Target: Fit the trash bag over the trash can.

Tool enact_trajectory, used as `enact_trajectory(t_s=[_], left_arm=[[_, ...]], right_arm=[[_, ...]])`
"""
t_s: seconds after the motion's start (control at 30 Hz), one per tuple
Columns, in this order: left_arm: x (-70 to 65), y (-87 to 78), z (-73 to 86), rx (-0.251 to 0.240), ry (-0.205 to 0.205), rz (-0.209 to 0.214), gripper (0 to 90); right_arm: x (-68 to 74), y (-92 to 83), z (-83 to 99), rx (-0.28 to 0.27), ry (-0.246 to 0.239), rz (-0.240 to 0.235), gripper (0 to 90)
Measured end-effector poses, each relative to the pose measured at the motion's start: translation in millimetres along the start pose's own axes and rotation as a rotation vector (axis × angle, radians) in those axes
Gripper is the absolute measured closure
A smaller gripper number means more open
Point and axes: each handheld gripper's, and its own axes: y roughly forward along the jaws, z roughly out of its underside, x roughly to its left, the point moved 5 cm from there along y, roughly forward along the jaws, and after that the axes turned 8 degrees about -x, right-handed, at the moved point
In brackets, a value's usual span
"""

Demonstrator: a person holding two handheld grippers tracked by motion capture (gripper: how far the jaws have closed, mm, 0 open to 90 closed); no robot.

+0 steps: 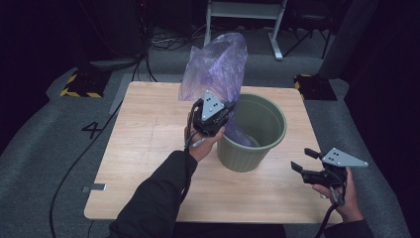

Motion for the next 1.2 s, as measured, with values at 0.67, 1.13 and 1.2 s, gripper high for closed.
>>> enact_trajectory(t_s=[0.67,1.13,1.2], left_arm=[[-20.5,-11.8,16.6,0.04,0.057,0.143,86.2],[-34.1,-9.1,21.3,0.053,0.092,0.2,84.6],[-35.0,-9.5,21.9,0.053,0.092,0.205,84.3]], right_arm=[[23.6,7.1,-110.5,-0.126,-0.095,-0.063,28.0],[53.4,51.9,-153.7,-0.133,-0.085,-0.156,26.0],[56.3,57.1,-156.5,-0.131,-0.082,-0.16,24.6]])
